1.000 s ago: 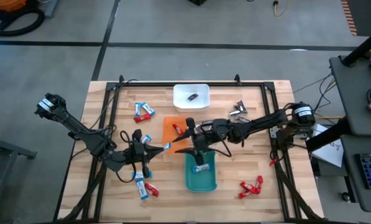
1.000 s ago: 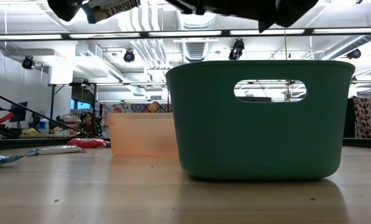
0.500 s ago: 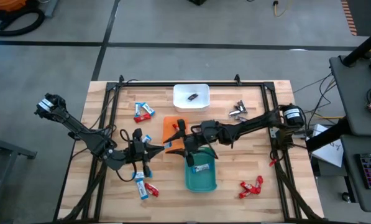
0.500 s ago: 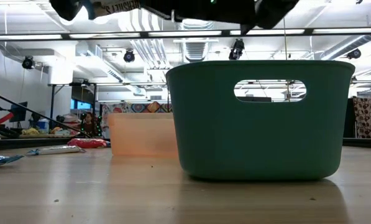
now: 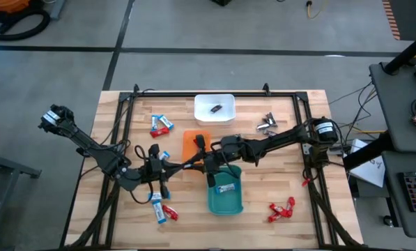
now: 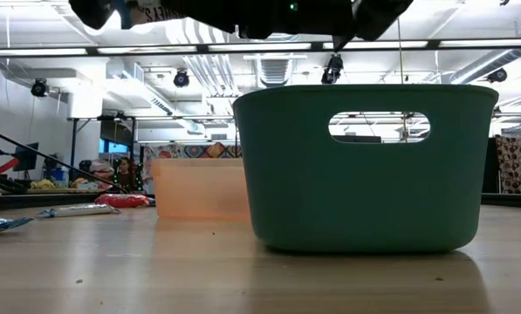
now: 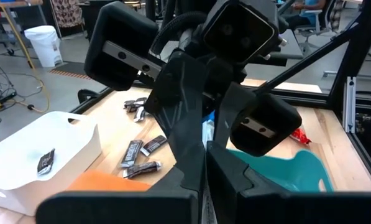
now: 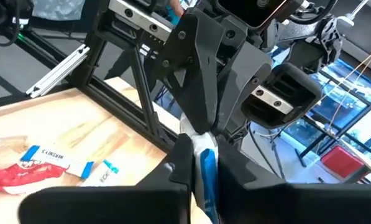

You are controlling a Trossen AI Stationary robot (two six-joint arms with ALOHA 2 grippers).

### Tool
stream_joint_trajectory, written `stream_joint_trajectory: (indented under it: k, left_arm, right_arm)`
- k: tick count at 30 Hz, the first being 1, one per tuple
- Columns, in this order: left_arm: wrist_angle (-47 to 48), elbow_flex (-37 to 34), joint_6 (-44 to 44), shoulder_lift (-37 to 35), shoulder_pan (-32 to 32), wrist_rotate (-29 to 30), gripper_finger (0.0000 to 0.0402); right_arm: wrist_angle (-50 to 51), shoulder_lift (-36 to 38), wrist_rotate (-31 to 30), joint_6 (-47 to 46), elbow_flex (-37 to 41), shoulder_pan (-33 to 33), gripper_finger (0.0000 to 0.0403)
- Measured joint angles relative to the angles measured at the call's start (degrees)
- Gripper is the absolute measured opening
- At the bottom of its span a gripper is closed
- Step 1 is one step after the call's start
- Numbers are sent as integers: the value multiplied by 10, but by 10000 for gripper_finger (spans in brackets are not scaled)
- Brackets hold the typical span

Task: Sort candy
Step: Put the white chocolate bar into the green bin

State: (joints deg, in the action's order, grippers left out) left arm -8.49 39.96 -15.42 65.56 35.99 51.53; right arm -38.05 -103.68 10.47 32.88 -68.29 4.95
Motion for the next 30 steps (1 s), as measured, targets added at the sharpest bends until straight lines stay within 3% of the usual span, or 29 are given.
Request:
stream_joint_trajectory:
  k: [7,15,22,30]
  left_arm:
    - [12,0,-1,-2,0,2,30]
    - [64,0,-4,-19,-1,5,67]
    - [111,0,-5,-20,-9,5,64]
    - [172,0,-20,-19,-29,4,51]
  right_arm:
    - [60,19,-4,-21,0,0,32]
    - [304,86,0,-85,-20,0,30]
    - [540,118,3,-164,-33,5,30]
    - [671,120,0,-257,-32,22,30]
